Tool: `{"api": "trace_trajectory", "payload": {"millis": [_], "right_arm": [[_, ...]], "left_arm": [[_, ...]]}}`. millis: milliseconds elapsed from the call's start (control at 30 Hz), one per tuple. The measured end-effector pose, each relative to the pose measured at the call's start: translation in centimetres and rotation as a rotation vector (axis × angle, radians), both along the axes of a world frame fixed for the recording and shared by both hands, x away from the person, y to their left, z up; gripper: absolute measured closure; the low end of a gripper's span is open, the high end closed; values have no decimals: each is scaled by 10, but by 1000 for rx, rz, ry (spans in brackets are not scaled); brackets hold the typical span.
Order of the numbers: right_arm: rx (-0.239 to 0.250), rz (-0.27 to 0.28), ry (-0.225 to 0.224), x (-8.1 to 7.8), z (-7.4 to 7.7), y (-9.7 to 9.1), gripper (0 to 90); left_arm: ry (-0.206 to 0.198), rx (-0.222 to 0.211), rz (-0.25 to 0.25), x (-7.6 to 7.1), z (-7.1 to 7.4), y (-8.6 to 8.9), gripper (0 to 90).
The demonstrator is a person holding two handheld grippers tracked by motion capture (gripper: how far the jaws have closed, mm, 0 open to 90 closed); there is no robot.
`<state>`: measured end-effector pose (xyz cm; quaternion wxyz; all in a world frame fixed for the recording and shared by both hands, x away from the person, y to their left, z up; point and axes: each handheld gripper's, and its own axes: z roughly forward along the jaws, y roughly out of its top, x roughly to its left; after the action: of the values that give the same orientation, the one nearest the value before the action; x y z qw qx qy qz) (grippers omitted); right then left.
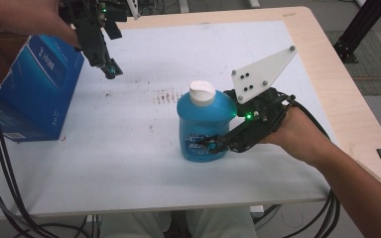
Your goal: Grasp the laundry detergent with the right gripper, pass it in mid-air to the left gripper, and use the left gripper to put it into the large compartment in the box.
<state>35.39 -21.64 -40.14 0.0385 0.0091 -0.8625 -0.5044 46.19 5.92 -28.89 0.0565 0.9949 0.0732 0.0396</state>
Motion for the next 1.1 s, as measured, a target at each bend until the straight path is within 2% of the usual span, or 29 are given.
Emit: {"api": "trace_trajectory", "payload": {"millis": [233,533,833,1100], "right_arm": [[-2,-29,-14,0,6,-4,450],[-3,-41,-41,7,27,-8,451],[1,-29,-46,27,49,-7,450],[5,-20,-47,49,58,-6,451]], "left_arm": [[9,-10,-3,-5,3,-1,24],[15,-16,-7,-9,8,-1,24],[16,-7,-8,-13,9,1,24],[20,-7,-11,-13,10,3,24]]}}
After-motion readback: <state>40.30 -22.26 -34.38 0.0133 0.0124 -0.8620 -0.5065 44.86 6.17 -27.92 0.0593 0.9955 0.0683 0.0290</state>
